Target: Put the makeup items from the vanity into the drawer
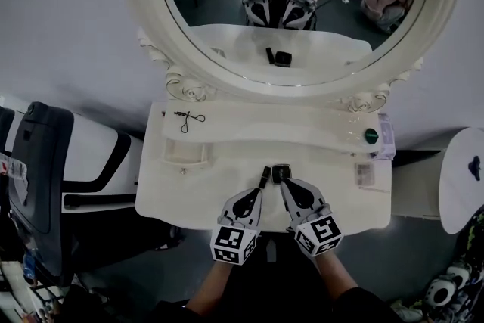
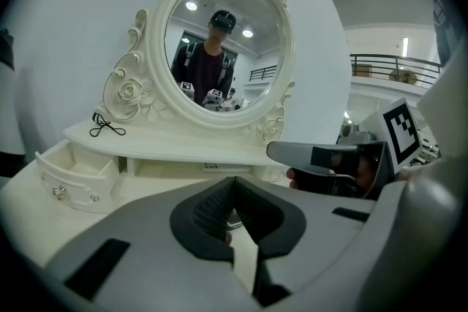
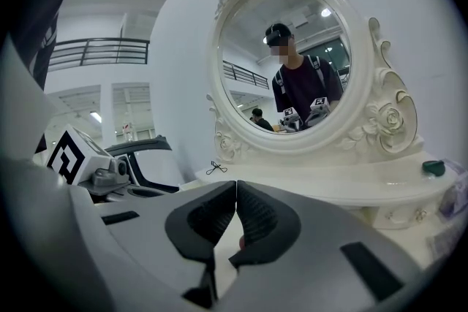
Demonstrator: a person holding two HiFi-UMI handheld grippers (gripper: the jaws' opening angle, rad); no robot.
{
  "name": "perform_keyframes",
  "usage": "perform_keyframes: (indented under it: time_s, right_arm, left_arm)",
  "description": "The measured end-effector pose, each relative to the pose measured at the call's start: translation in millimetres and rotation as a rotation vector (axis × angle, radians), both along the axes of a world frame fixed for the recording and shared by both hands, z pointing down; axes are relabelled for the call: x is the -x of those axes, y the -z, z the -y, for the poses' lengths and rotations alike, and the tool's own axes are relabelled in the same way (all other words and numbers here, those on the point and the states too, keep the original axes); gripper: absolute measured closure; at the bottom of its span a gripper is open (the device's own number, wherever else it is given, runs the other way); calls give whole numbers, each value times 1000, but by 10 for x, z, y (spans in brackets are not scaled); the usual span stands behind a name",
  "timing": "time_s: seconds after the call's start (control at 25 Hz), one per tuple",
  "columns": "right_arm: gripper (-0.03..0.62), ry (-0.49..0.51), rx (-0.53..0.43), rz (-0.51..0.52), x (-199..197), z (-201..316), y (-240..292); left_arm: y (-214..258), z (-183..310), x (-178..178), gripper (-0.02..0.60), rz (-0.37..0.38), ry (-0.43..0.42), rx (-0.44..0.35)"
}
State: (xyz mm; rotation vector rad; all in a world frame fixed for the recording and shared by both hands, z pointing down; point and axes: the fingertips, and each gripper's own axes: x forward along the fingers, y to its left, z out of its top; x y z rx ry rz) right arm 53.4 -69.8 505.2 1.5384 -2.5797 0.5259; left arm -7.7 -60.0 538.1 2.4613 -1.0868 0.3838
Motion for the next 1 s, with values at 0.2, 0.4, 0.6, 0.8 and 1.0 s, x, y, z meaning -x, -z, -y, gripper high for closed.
perform_keyframes:
  time_s: [0.2,0.4,0.6,0.8,1.0]
  right_arm:
    - [569,12,10,16,-31,87,-39]
    - [569,28,24,35,-56,149,-122]
    - [569,19,45,50,-152,211,-265]
    - [569,3,76,52,-273,263,-462]
    - [569,-20,108,60,-372,251,-623]
  left_arm:
    - [-71,78,-29,566,27,18,7]
    - [-279,148,-59,566,93,38,32]
    - [-544,231,-103,563,143,54,48]
    - [-813,261,-177,503,198,23,85]
    - [-1069,282,-219,462,277,4,123]
